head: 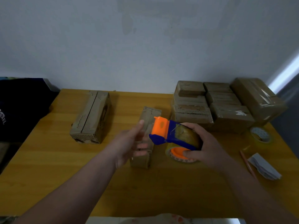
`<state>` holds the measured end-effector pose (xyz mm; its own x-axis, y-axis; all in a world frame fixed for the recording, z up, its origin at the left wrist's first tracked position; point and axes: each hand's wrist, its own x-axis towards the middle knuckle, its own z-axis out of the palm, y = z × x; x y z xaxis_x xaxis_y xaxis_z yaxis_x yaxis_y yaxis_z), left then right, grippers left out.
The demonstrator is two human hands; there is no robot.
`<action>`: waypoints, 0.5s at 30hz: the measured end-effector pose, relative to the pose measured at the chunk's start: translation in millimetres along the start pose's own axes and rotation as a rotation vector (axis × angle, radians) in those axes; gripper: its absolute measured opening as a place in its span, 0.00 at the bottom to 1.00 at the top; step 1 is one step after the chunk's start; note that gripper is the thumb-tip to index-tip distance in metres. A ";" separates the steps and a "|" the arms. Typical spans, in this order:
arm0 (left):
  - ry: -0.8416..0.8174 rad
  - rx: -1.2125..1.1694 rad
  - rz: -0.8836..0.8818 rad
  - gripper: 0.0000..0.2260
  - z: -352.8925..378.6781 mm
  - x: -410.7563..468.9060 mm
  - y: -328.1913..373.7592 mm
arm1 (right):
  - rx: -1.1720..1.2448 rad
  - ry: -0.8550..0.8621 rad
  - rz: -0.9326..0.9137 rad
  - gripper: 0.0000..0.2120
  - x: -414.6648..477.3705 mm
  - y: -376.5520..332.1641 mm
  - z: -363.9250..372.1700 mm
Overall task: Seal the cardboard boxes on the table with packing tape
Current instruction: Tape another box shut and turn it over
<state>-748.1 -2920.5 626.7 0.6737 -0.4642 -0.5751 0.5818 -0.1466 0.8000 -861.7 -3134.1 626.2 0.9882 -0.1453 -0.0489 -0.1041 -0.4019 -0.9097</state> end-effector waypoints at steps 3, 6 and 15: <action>-0.037 -0.049 0.006 0.08 1.1 -4.3 -0.3 | -0.030 -0.026 -0.017 0.36 -0.2 -5.3 3.4; 0.085 0.029 0.082 0.08 -2.8 -0.9 -3.3 | -0.064 -0.047 -0.027 0.36 -0.8 -8.8 6.2; 0.281 0.259 0.187 0.07 -28.8 3.8 -10.5 | -0.279 -0.170 -0.092 0.34 -7.7 -13.3 -0.8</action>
<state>-738.5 -2895.6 611.2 0.8754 -0.2530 -0.4118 0.3285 -0.3137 0.8909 -868.0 -3128.4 638.9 0.9971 0.0460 -0.0611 -0.0174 -0.6416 -0.7669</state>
